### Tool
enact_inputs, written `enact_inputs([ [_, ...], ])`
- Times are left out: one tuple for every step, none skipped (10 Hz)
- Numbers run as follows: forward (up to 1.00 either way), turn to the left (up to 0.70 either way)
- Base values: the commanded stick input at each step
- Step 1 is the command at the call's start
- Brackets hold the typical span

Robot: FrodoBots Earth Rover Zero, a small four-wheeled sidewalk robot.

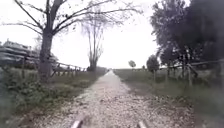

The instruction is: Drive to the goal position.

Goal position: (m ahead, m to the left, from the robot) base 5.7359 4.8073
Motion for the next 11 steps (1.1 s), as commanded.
enact_inputs([
  [0.70, 0.00],
  [0.70, 0.00],
  [0.70, 0.00],
  [0.70, 0.00],
  [0.70, 0.00],
  [0.70, 0.00],
  [0.70, -0.09],
  [0.70, -0.25],
  [0.70, -0.35],
  [0.70, -0.35],
  [0.70, -0.07],
])
